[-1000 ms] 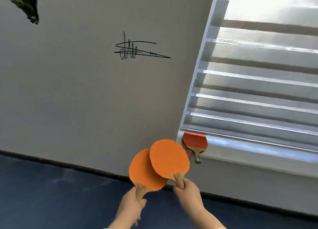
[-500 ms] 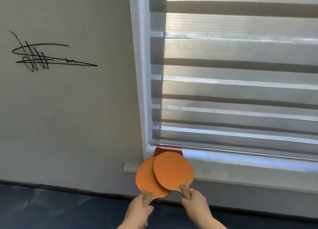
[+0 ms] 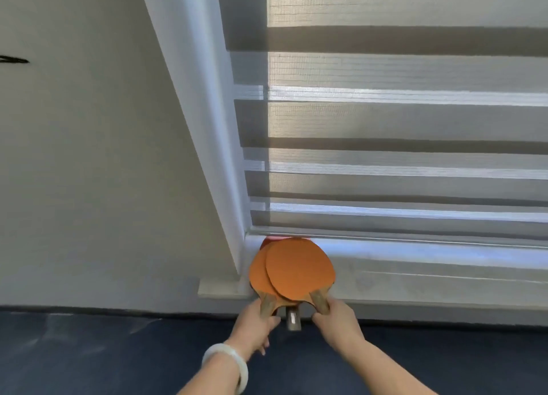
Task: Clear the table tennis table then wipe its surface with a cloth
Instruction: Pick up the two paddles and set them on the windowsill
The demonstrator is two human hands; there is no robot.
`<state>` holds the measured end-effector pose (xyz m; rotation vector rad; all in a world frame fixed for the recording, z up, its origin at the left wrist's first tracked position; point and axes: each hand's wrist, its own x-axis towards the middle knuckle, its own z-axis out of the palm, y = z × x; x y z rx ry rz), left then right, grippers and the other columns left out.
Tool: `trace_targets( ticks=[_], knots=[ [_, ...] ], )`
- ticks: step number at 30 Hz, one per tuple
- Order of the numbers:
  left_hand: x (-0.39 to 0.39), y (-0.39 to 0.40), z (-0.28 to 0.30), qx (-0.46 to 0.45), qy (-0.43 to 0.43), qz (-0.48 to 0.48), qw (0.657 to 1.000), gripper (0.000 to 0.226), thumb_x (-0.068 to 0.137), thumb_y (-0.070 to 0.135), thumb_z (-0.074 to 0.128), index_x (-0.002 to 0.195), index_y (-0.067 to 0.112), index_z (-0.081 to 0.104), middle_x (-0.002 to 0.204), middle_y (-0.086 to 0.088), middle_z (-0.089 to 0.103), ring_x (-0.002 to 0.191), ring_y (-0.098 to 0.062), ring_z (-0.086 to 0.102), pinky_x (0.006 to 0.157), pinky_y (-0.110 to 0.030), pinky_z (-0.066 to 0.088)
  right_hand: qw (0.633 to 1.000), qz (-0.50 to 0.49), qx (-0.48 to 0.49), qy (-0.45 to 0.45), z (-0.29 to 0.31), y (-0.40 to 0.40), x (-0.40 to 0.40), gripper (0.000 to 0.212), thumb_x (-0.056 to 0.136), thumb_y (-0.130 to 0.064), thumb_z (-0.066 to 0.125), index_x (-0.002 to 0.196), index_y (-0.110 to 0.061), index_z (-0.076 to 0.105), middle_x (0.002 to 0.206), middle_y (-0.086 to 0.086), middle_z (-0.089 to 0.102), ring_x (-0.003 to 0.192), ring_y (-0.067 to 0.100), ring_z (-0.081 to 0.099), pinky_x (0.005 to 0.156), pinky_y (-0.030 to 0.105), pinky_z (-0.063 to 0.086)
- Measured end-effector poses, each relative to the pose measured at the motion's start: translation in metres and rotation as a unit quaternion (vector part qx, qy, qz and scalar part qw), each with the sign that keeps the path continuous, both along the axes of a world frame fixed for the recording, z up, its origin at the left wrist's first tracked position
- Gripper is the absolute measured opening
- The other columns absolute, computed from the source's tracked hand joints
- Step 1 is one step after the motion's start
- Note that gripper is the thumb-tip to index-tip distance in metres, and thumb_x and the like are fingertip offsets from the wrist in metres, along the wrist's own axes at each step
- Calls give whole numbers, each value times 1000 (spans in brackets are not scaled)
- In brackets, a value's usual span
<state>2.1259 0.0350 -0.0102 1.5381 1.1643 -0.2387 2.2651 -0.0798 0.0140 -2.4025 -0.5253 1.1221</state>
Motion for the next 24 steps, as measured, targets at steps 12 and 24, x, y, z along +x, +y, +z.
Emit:
trace_targets(
  ticks=[12,24],
  knots=[
    [20,12,-14,39,20,-8,999,38,86,28,67,117,24,45,114,-1,56,97,-20,60,72,-30,52,997,-9,55,45,-22,22,4,8,90,-18,60,91,-23,55,85,-6,60,80,11,56,56,15,36],
    [14,13,-22,95,32,-5,995,32,88,22,67,119,19,56,118,0,53,100,-15,53,87,-28,46,997,13,50,56,-30,23,7,15,89,-23,68,92,-22,53,80,-12,56,79,9,54,57,15,36]
  ],
)
